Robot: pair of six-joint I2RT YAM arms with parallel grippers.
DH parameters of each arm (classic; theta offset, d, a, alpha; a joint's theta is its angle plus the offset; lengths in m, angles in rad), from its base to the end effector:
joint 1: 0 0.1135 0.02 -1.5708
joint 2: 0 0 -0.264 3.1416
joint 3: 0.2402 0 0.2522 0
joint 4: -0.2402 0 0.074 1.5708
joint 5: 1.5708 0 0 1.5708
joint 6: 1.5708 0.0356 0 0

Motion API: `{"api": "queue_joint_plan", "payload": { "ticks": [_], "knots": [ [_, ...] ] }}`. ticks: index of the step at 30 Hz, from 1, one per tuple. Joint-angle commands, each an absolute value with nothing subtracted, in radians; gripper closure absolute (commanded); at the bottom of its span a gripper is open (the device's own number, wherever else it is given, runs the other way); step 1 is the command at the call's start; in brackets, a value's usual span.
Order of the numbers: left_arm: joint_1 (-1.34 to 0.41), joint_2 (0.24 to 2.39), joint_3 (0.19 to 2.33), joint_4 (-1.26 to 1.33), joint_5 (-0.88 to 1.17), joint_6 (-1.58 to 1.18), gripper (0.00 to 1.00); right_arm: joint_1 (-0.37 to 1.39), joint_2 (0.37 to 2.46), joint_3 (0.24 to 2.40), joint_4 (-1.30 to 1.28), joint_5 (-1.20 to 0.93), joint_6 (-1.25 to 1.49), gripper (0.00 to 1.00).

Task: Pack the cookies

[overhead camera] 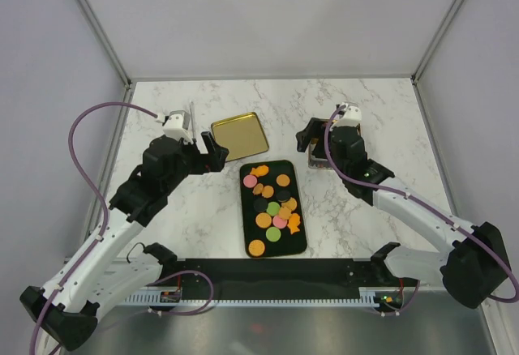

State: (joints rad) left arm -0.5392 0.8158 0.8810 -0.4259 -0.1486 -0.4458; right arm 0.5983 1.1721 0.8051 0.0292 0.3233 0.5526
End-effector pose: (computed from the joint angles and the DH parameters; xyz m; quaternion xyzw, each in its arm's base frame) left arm 0.1587 -0.0888 0.3431 -0.0039 0.8213 -0.2144 0.5287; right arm 0.2289 0.1424 0.2892 0.0746 0.8072 0.2004 0.5502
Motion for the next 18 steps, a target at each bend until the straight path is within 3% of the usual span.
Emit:
{"api": "queue_joint_plan", "payload": {
  "ticks": [1, 10, 18],
  "knots": [
    [-0.541, 0.807, 0.877, -0.417, -0.176, -0.422, 0.00, 0.600, 1.141, 0.833, 0.040, 0.338, 0.543, 0.02],
    [-0.541, 0.836, 0.876, -0.437, -0.238, -0.485, 0.00, 0.600, 1.154, 0.864, 0.002, 0.224, 0.532, 0.02],
    [-0.502, 1.067, 0.864, -0.398, -0.480, -0.684, 0.00, 0.598, 1.189, 0.861, -0.025, 0.109, 0.515, 0.02]
  ]
}}
